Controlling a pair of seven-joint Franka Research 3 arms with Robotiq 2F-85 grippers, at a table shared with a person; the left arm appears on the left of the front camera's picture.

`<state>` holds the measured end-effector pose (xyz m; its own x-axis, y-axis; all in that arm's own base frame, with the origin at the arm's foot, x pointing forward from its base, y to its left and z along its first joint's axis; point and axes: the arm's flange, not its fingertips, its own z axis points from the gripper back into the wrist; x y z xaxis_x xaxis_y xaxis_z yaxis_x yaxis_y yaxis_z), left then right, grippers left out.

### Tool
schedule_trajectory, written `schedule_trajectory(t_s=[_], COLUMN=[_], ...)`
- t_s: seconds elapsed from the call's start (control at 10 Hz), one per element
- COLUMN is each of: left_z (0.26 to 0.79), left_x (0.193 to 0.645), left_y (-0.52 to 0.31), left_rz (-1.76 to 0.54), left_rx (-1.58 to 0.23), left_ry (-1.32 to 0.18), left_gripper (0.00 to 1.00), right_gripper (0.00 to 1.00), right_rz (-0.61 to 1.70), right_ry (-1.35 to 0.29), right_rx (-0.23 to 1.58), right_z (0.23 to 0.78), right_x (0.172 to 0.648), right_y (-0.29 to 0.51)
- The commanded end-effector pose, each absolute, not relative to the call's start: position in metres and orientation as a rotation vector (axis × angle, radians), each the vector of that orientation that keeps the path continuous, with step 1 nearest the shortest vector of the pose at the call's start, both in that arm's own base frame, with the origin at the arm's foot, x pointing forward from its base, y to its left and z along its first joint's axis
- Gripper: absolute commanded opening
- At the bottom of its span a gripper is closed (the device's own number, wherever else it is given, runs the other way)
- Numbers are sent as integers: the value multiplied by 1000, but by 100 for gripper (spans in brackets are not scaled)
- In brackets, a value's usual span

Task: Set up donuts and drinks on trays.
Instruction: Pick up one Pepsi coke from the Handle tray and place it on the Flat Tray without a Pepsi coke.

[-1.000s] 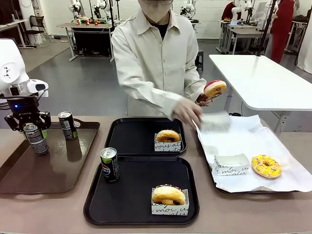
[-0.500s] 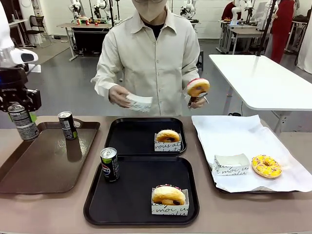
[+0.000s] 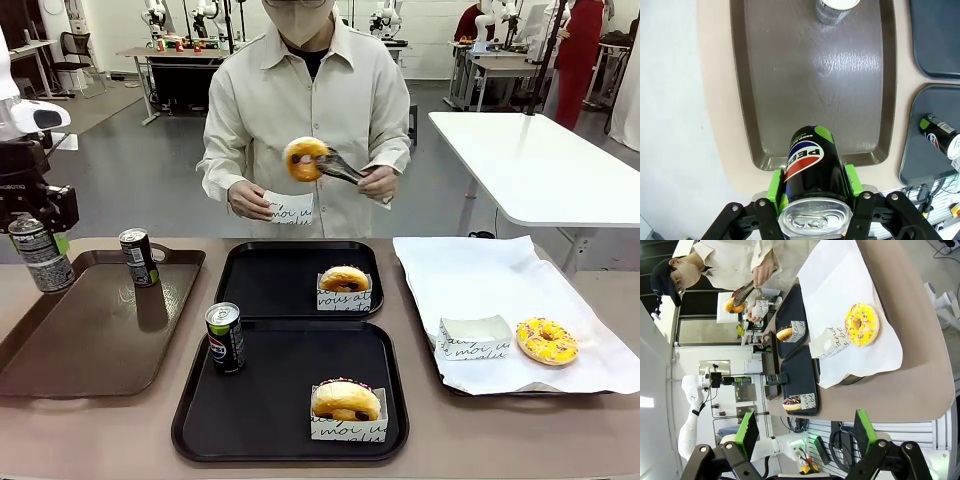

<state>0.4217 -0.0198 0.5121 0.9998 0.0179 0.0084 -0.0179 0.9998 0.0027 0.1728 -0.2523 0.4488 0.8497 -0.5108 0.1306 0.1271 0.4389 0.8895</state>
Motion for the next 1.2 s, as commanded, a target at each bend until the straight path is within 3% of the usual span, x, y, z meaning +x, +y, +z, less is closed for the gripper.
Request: schedule_trajectory(t_s=[0.0, 0.8, 0.9, 1.1], left_z=[527, 512, 503, 503], left_x=[437, 514, 514, 464], left_y=[-38, -152, -154, -106], left_rz=[-10, -183, -179, -248], left_rx=[-19, -142, -123, -32], left_ry=[-90, -84, -42, 170], left_gripper=[59, 59, 59, 59], right_gripper=[100, 100, 100, 100], right_rz=[-396, -396, -396, -396], right_ry=[-425, -425, -425, -425], right_rx=[1063, 1063, 1063, 1063], right_z=[449, 449, 449, 449], right_x=[172, 172, 172, 172], right_y=[-253, -253, -253, -253])
